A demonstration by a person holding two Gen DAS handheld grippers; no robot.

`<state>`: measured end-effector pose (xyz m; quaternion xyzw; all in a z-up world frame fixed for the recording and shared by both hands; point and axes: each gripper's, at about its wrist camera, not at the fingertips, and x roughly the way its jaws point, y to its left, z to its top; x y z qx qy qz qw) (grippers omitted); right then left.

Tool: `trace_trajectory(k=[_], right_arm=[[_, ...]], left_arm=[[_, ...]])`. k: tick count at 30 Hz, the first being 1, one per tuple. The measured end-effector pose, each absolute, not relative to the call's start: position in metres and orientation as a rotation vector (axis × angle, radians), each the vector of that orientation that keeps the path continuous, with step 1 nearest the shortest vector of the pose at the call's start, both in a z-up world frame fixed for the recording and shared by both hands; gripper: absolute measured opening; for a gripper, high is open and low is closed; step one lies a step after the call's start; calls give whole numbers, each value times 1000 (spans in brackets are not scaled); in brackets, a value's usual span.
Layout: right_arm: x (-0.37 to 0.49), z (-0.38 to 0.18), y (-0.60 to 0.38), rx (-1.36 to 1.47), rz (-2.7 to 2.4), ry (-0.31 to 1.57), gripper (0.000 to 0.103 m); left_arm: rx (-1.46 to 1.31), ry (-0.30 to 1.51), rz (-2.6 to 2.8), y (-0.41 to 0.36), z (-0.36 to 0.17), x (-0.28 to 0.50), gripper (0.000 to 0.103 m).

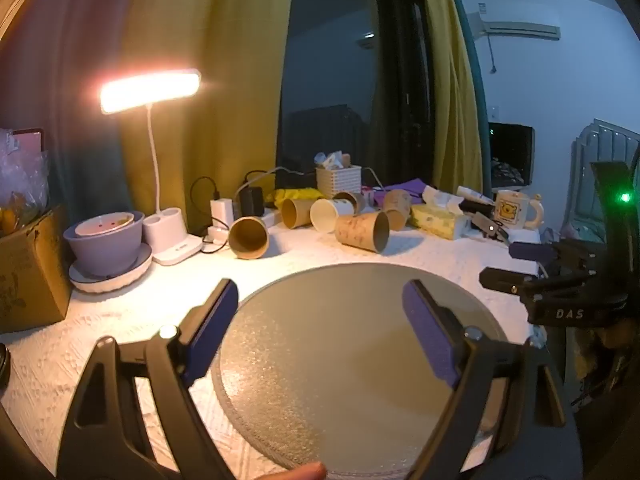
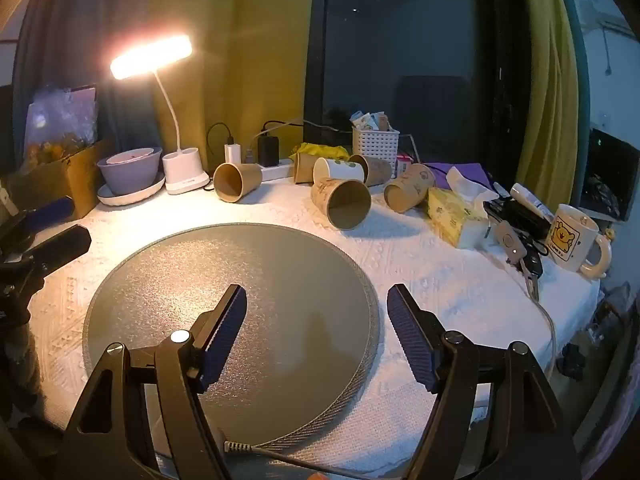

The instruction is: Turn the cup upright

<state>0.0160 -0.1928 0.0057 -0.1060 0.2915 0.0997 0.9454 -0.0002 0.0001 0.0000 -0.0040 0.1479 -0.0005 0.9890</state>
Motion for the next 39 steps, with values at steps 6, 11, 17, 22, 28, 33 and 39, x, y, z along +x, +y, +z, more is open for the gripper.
trace_trajectory(k=[6, 11, 17, 22, 28, 33, 39], right_arm=[[16, 9, -193, -209, 202, 594, 76], [15, 7, -191, -215, 202, 593, 76], [15, 7, -191, -213, 204, 593, 76], [15, 6, -190, -212, 204, 594, 76], [16, 6, -192, -211, 203, 593, 76], [16, 6, -192, -211, 206, 595, 76], [16, 7, -191, -209, 205, 595, 76]], left_arm=[[-9, 300, -1, 1, 0, 0, 85], [-8, 297, -1, 0, 0, 0, 85], [-7, 296, 0, 1, 0, 0, 85], [-7, 297, -1, 0, 0, 0, 85], [-7, 298, -1, 0, 0, 0, 85], [-7, 296, 0, 0, 0, 0, 85], [-7, 296, 0, 0, 0, 0, 85]])
